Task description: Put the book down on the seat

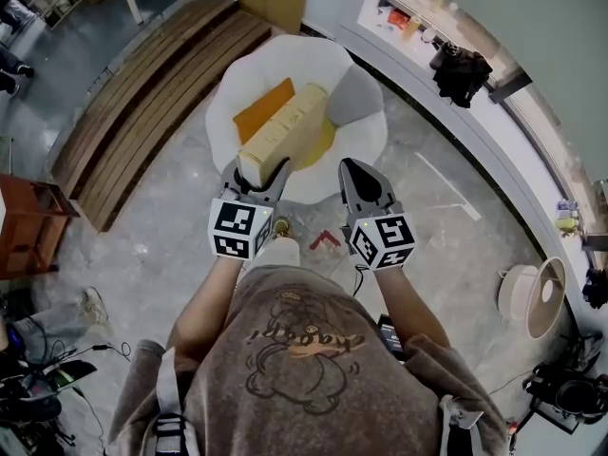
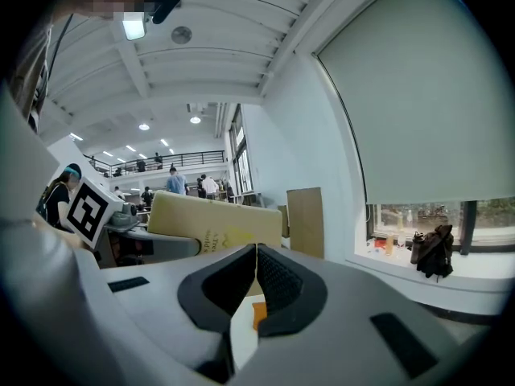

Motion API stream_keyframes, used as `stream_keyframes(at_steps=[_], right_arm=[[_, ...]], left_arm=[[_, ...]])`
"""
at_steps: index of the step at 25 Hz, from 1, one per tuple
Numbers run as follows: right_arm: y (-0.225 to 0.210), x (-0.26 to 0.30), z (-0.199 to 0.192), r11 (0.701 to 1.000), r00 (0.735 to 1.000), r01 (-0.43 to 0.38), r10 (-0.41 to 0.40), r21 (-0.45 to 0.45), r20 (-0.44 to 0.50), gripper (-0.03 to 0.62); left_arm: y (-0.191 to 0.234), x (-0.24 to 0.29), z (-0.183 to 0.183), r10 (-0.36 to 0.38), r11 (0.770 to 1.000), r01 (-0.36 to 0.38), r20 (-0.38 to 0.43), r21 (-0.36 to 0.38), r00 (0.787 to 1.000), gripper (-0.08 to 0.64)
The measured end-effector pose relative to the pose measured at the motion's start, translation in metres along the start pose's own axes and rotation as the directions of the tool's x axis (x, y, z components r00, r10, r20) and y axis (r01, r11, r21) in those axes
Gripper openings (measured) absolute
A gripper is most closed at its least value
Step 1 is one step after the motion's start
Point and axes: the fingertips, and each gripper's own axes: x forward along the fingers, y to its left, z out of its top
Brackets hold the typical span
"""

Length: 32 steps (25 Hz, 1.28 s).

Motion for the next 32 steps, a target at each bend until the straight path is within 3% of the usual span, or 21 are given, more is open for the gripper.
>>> stream_keyframes(at_steps=[12,24,32], right_arm=[[-0.034,0.078,0.022,0.998,0.998,0.062,-0.062,0.006,-0.006,0.020],[-0.056,0.111,0.026,1.000,0.999,0.018,-0.017,0.009,-0.034,0.020],[-0.075,0.124,0.018,1.000,0.998,0.001,-0.002,-0.007,-0.060,0.020]], left_arm=[[0.056,0.067,0.024,-0.072,0.997,0.072,-0.008,0.015,0.997,0.216],[0.066,0.111,0.043,-0.080,0.996,0.080,-0.007,0.034,0.997,0.216],[0.071,0.136,0.033,-0.072,0.997,0.073,-0.035,0.030,0.997,0.216]])
